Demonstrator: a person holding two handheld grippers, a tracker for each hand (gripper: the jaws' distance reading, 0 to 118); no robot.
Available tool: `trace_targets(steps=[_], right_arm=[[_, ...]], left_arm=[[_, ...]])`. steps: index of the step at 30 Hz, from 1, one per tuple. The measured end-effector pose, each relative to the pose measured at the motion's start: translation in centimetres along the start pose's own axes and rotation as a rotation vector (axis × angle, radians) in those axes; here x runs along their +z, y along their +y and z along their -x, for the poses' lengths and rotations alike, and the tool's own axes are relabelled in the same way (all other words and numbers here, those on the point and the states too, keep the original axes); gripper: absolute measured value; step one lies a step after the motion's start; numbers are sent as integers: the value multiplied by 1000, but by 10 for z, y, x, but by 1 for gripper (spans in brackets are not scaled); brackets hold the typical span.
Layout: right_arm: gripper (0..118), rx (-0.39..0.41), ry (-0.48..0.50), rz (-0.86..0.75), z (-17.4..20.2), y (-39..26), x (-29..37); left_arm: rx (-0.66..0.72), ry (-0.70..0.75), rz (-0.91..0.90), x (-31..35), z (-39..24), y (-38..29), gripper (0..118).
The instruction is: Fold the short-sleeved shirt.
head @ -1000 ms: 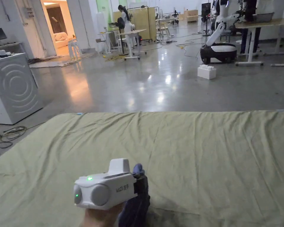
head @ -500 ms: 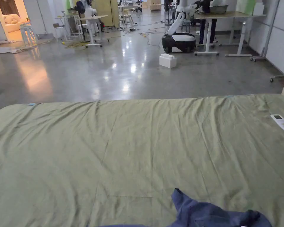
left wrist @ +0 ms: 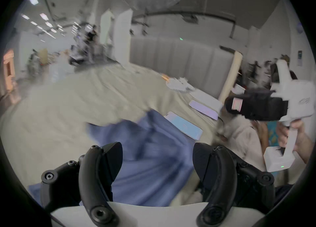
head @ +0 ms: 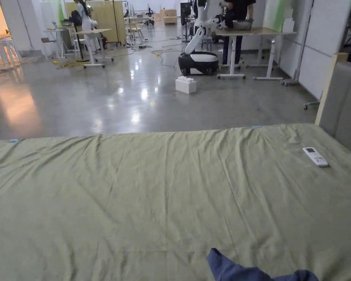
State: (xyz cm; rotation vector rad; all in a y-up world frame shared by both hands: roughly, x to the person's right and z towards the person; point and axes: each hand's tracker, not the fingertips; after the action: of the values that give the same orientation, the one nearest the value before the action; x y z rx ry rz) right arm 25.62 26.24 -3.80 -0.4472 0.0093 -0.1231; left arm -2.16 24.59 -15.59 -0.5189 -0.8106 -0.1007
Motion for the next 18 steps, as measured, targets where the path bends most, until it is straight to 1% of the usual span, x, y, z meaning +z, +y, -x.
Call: trace_targets(steps=[2,5,8,9,11,12,13,14,15,16,18], right_arm=[[0,9,22,-26,10,10,-4],[0,20,76,-82,24,24,-7],[0,45,109,-141,38,37,-6],[0,51,124,-159,42,42,-6],[0,73,148,-186,47,52,-3],[0,85,145,-200,50,55,0],[0,95,145,-209,52,58,3],[0,105,150,-220,53,60,6],[0,117,158,-232,54,63,11],[0,126,162,-241,54,63,14],[0,145,169,-253,54,61,19]], left_arm=[[26,124,-73,52,18,10,85],[58,352,-183,124,30,22,85],[51,464,-274,179,27,19,85],[45,536,-313,194,24,16,85],[56,754,-408,215,18,9,84],[65,817,-420,221,17,8,80],[66,830,-417,229,16,7,71],[56,834,-424,238,14,5,56],[41,839,-426,245,11,3,29],[36,858,-420,246,9,5,12],[46,860,-419,253,2,1,9]])
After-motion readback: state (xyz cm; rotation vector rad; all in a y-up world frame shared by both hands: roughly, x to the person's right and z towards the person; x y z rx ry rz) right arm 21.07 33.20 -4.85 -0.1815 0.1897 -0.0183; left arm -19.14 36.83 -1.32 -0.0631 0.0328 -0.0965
